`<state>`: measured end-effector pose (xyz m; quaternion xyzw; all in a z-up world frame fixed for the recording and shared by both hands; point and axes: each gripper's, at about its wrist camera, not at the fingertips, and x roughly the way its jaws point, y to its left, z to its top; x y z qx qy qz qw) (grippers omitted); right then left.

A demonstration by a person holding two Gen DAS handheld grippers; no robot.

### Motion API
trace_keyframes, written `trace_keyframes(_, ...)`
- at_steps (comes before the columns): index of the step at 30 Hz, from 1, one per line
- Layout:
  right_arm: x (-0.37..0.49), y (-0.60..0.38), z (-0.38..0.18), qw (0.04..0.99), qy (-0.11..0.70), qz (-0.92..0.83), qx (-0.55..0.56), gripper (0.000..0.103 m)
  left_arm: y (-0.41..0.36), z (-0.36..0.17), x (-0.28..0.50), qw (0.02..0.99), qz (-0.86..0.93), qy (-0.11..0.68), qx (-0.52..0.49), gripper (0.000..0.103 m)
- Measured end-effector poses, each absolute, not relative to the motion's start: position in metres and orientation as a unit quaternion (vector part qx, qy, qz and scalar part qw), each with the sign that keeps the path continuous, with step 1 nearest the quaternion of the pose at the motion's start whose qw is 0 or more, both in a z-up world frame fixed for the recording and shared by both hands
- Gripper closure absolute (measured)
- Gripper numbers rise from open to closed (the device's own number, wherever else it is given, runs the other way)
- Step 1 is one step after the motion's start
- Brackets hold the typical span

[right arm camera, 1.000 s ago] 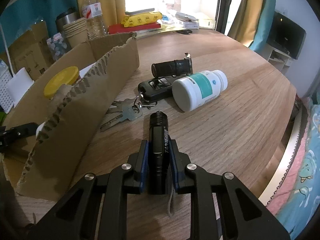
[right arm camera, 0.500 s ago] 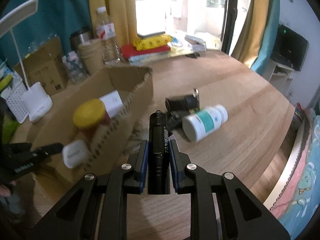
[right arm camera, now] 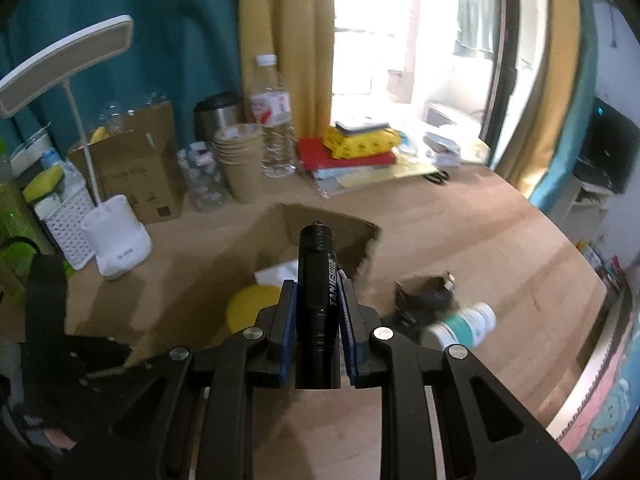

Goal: Organize rigid objects
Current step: 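Lower the flashlight into the box and open the right gripper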

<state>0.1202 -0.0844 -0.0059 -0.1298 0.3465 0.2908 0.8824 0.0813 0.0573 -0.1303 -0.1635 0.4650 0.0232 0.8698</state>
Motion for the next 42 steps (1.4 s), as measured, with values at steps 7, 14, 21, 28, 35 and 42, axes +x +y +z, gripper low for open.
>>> trace_keyframes(7, 0.126, -0.056, -0.005, 0.873, 0.344, 0.318, -0.137, 0.081, 0.056, -0.131, 0.082, 0.870, 0.021, 0.464, -0.164, 0.095)
trace_keyframes(14, 0.144, -0.039, -0.015, 0.867, 0.356, 0.323, -0.134, 0.081, 0.056, -0.132, 0.081, 0.871, 0.018, 0.462, -0.165, 0.095)
trace_keyframes(21, 0.162, -0.023, -0.029, 0.861, 0.369, 0.320, -0.143, 0.081, 0.057, -0.132, 0.080, 0.872, 0.014, 0.461, -0.166, 0.095)
trace_keyframes(28, 0.178, -0.011, -0.050, 0.852, 0.391, 0.313, -0.155, 0.081, 0.057, -0.132, 0.079, 0.872, 0.013, 0.460, -0.164, 0.095)
trace_keyframes(35, 0.182, -0.013, -0.058, 0.843, 0.412, 0.306, -0.160, 0.081, 0.056, -0.132, 0.079, 0.873, 0.014, 0.460, -0.160, 0.094)
trace_keyframes(42, 0.194, -0.017, -0.069, 0.827, 0.446, 0.312, -0.142, 0.081, 0.055, -0.131, 0.078, 0.873, 0.014, 0.461, -0.160, 0.094)
